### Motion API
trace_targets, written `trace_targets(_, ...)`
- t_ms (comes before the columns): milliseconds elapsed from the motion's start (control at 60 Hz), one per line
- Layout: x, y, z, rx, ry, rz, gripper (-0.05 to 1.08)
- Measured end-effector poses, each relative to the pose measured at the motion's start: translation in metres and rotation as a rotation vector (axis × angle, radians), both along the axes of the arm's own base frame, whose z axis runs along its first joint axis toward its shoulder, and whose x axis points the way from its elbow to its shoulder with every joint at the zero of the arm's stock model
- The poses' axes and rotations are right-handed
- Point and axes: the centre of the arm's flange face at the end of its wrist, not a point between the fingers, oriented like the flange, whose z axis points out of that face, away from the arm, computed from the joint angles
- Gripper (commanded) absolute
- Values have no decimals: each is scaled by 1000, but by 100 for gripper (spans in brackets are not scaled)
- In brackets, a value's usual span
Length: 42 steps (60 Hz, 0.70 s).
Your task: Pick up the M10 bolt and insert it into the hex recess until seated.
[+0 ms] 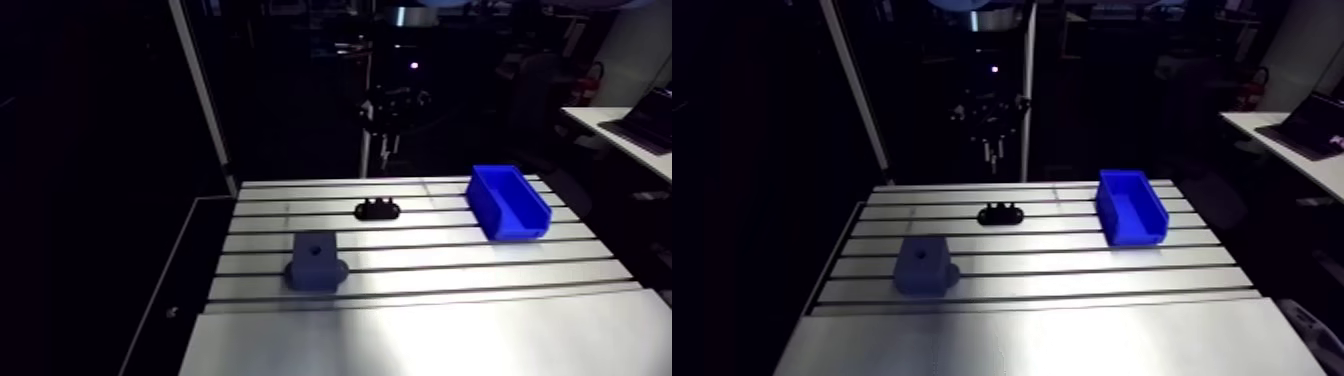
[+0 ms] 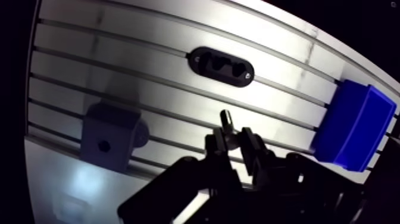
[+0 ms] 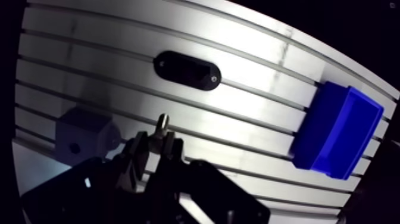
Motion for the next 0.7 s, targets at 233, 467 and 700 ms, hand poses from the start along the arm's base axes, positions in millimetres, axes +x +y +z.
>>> trace_targets(233,10,-22,22,20,-76,135,87)
trace_targets(467,17,-56,25,24,-91,306,87)
trace_targets(700,22,-84,26,27,-95,395,87)
